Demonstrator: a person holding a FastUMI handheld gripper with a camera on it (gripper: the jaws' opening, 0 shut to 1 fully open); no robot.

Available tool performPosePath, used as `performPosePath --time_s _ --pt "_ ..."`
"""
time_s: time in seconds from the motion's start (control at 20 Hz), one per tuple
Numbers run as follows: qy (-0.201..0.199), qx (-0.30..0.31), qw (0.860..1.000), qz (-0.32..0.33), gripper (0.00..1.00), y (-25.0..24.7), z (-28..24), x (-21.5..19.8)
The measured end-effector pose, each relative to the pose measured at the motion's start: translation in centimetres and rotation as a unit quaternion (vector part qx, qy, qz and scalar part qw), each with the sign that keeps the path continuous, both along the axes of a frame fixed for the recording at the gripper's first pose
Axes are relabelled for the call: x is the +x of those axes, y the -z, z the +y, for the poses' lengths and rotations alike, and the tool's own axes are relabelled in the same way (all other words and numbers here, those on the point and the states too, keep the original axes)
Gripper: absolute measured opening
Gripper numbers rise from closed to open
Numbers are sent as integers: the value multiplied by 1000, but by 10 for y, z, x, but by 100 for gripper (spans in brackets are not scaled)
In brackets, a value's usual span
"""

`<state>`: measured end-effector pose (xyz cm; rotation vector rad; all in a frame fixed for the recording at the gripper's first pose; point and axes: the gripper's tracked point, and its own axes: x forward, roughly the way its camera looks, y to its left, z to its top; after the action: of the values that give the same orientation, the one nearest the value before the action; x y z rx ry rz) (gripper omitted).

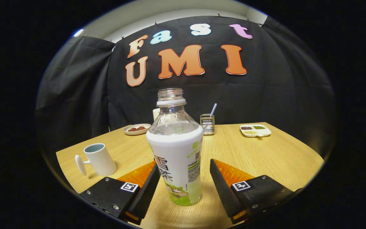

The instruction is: Take the bottle from table, then pour the juice into the cup, finally place the bottle on the coaster

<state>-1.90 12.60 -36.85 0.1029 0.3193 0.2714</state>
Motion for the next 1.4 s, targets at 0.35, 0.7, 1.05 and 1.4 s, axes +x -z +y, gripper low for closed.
performPosePath --time_s 0.35,0.7,1.05,1.4 --pt "6 -18 1000 7 66 10 2 0" --pt "3 -33 999 -11 64 -9 7 4" --pt "-15 -89 996 -27 64 -22 31 7" --pt "-42 -147 987 -53 64 -38 63 10"
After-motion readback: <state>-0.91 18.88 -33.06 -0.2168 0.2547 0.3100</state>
